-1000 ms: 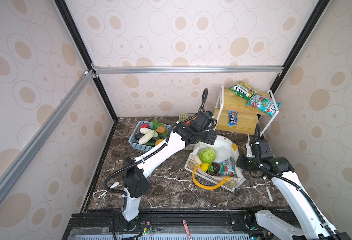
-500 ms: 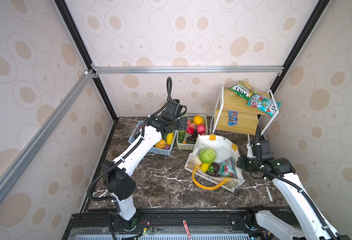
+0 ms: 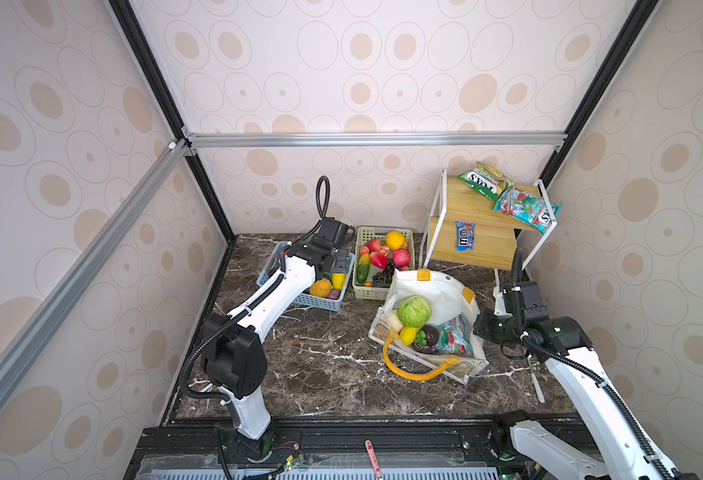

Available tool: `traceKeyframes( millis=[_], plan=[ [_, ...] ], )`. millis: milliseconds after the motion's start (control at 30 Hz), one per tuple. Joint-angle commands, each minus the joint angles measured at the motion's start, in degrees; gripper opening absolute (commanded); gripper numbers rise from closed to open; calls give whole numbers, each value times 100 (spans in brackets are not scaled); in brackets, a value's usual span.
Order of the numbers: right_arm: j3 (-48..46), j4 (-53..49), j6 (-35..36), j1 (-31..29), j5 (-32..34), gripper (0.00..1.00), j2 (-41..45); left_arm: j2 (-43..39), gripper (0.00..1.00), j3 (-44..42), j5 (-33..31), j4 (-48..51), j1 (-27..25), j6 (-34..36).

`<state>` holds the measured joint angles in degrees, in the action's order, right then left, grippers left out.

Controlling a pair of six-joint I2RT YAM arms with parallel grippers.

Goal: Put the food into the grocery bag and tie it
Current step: 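Open the left gripper and raise it back toward the baskets, then lower the left gripper toward the orange mango in the blue basket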

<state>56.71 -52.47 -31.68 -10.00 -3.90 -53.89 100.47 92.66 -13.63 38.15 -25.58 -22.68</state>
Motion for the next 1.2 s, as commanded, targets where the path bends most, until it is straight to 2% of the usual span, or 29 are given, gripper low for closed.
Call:
traceKeyframes(
  millis=[0, 367, 1167],
  plan=[
    [59, -232, 43, 3, 30, 9, 105, -181, 76, -220, -106, -177, 135, -9],
    [-81, -167, 4, -1, -89, 9, 159, 141, 77, -779, 177, -471, 414, -166],
    [166, -91, 63, 5, -269, 9, -205, 889, 78, -1145, 361, -827, 535, -194]
  ],
)
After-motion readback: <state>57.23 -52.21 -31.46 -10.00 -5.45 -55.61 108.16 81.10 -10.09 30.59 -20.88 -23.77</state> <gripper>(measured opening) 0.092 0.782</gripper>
